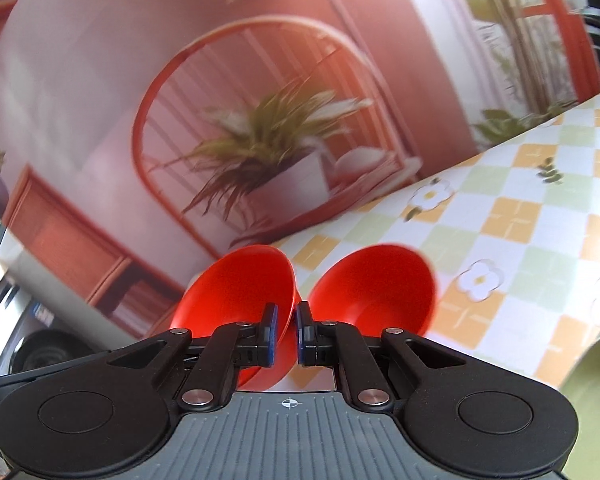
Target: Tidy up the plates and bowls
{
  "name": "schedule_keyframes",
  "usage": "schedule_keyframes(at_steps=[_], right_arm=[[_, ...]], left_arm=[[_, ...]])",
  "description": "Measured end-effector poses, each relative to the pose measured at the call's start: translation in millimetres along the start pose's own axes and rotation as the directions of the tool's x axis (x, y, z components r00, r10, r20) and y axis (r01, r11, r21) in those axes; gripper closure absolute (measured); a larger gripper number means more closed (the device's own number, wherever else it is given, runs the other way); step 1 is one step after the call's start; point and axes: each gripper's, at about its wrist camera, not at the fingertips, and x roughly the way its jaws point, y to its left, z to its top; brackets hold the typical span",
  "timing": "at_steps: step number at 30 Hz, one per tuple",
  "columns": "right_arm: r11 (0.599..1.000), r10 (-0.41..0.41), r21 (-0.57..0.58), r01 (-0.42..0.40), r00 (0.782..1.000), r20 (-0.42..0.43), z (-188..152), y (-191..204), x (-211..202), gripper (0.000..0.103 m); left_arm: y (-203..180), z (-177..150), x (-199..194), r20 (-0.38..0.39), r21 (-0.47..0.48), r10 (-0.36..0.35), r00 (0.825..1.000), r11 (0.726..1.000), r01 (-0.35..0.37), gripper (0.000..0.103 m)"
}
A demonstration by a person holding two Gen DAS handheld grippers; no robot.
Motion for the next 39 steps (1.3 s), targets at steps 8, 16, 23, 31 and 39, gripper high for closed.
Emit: schedule_keyframes(at_steps=[8,16,23,31,39], right_arm=[[0.998,-0.047,0.040,0.045,0.997,0.066,14.5,-38.2,-9.0,0.094],[0.995,-0.074,0.067,0.071,0.996,0.054,16.8,-63.4,0.6,0.093],[0.992,-0.077,0.098,0.073,0.997,0.031,15.8,-74.3,9.6,0.093],[0.992,-0.070,0.106,0.068,0.997,0.014,14.5,-77.6,14.8,0.093],[0.992,-0.071,0.108,0.071,0.997,-0.002,12.7,-78.8,17.7,0.093]], left_arm=[[-34.5,7.8,36.8,-0.023,0.047,-0.015,1.000,0.999,0.016,0.092],[-48.1,4.3,67.4,-0.067,0.080,0.013,0.998,0.997,-0.007,0.092],[-49.6,1.8,80.8,-0.087,0.113,0.039,0.995,0.993,-0.029,0.092],[-51.4,0.1,86.9,-0.093,0.141,0.067,0.993,0.989,-0.053,0.092],[-51.6,-1.2,86.6,-0.092,0.153,0.079,0.993,0.986,-0.065,0.092]])
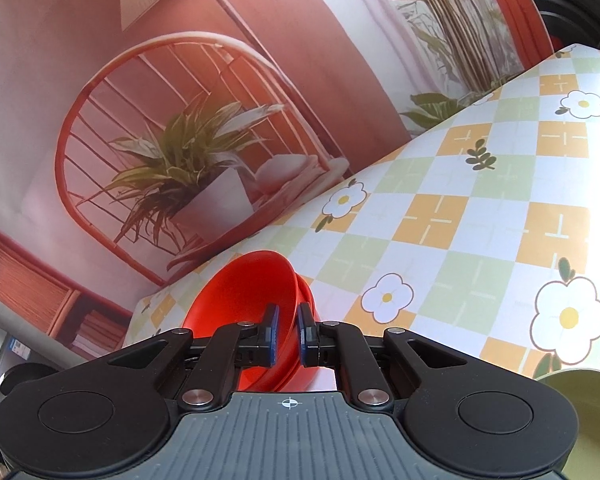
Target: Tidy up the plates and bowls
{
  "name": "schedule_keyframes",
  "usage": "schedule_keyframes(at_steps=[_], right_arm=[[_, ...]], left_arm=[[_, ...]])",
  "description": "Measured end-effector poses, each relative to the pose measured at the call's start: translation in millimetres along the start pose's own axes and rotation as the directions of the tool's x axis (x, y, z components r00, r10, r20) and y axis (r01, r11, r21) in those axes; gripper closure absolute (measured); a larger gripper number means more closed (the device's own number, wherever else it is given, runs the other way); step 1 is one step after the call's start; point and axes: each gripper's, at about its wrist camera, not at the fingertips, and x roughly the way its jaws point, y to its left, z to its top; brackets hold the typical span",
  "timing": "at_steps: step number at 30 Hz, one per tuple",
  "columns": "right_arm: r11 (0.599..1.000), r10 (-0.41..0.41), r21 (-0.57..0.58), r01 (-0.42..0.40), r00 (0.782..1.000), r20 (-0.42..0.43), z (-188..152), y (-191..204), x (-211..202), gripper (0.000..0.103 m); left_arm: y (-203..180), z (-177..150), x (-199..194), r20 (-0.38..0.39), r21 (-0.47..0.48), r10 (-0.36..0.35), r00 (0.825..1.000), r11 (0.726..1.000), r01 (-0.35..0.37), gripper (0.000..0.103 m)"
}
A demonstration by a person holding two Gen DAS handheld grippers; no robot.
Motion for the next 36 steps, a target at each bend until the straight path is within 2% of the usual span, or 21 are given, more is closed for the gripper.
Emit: schedule_keyframes(at_steps=[5,12,14,28,36], right_arm=[[1.000,-0.011,-0.003,0.011,1.000,-0.001,-0.1,-1.2,0.6,0.092],[1.000,-0.021,-0.002,0.021,1.000,-0.011,-0.8,-2.5,3.8,0.090],[1.000,-0.025,0.003,0.025,1.000,-0.015,-0.7,-3.4,5.3,0.087],[1.000,-0.011,0.017,0.012,0.998,-0.065,-4.8,-6.0,18.8,0.086],[1.000,-0.011,0.018,0.012,0.998,-0.066,-5.4,-6.2,20.6,0.086]], left_arm=[[-1.9,-1.7,0.5,-0.002,0.017,0.014,1.000,1.000,-0.014,0.091],[3.7,-2.2,3.7,0.004,-0.009,0.025,1.000,1.000,-0.025,0.091],[6.0,-2.1,5.5,-0.001,-0.028,0.020,1.000,0.999,-0.020,0.091],[21.1,-5.9,30.1,-0.039,-0.197,-0.047,0.998,0.980,0.039,0.091],[23.4,-8.5,35.5,-0.025,-0.262,-0.065,0.998,0.964,0.056,0.091]])
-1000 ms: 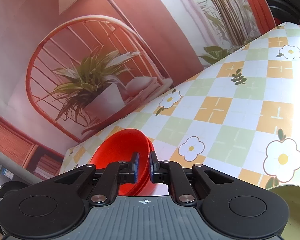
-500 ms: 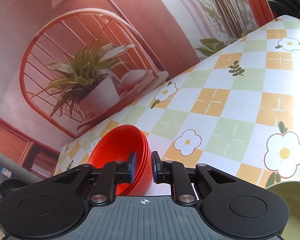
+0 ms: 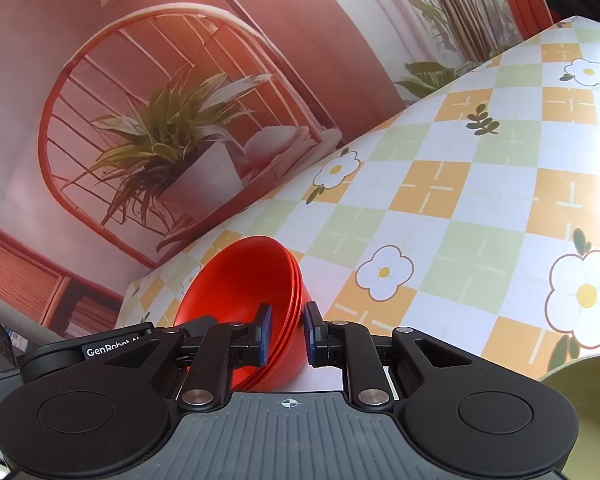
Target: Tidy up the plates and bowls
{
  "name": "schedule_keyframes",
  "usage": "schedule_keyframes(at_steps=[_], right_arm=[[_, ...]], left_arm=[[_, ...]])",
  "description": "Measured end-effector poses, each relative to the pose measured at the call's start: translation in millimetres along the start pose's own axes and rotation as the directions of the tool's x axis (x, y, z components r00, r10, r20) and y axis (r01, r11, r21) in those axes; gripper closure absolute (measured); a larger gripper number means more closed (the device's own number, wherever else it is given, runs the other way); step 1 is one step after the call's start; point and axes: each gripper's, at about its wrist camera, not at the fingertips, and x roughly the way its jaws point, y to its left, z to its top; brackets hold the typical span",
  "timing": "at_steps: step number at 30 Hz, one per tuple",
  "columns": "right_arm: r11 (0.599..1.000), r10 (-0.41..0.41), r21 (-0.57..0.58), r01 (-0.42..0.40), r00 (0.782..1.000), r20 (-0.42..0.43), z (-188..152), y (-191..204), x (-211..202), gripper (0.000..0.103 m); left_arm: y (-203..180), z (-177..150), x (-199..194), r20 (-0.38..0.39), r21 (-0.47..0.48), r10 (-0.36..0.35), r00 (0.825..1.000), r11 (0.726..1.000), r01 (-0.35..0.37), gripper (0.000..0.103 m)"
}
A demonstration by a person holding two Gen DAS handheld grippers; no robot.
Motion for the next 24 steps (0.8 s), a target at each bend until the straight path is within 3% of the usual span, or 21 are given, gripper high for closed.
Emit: schedule_keyframes(at_steps=[12,24], right_arm=[[1.000,0.003,-0.015,-0.002,1.000,0.020,-1.0,1.6,-12.4,0.086],[0.997,0.037,-0.065,-0.033,0.997,0.062,-2.5,14.2,-55.4,0.086]], left_arm=[[-7.3,-9.3,-18.2,0.032,0.019,0.004,0.999,1.000,-0.004,0.091],[-25.5,-24.7,-62.3,0.099,0.027,0.007,0.995,1.000,-0.009,0.088]])
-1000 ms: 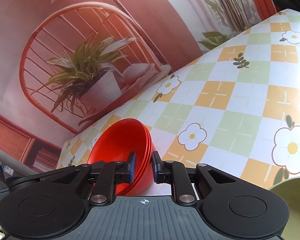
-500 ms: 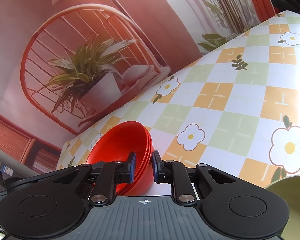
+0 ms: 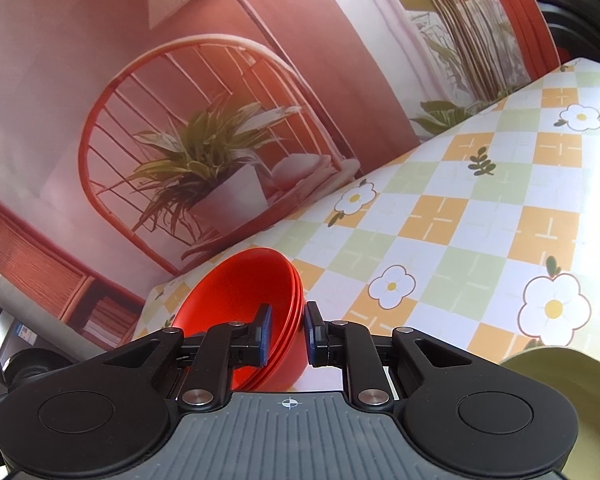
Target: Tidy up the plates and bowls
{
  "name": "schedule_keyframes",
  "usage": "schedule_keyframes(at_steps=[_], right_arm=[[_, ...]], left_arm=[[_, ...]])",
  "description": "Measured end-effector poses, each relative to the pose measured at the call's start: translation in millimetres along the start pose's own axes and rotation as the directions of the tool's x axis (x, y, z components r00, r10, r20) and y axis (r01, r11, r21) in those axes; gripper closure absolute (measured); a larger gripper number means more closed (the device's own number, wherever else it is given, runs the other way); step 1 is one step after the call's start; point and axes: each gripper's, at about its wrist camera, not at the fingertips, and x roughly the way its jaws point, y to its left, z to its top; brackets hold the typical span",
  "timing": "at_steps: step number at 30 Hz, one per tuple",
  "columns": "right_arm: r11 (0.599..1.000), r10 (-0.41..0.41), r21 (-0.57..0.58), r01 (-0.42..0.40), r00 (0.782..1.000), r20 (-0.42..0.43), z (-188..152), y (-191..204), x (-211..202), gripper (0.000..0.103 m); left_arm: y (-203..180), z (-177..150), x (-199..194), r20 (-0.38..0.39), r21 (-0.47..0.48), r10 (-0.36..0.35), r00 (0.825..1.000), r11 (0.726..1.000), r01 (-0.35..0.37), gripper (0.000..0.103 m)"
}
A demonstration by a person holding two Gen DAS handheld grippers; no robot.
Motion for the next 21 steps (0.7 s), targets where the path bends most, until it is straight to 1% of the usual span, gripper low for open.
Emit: schedule_keyframes(at_steps=[11,17,21], right_arm=[[0.999,0.016,-0.034,-0.014,0.998,0.059,6.2,-1.7,-56.2,0.086],[0.999,0.015,-0.046,-0.011,0.996,0.082,5.9,-19.2,-85.3,0.086],[0.999,0.006,-0.040,-0.003,0.996,0.090,5.6,-37.4,-101.9,0.086]], left_arm=[[-31.3,-16.5,-37.2,0.038,0.012,-0.038,0.999,0.999,0.038,0.087],[-52.7,-34.4,-49.2,0.035,0.022,-0.071,0.997,0.997,0.071,0.086],[-69.8,-47.9,-52.2,0.017,0.027,-0.099,0.995,0.995,0.098,0.086]])
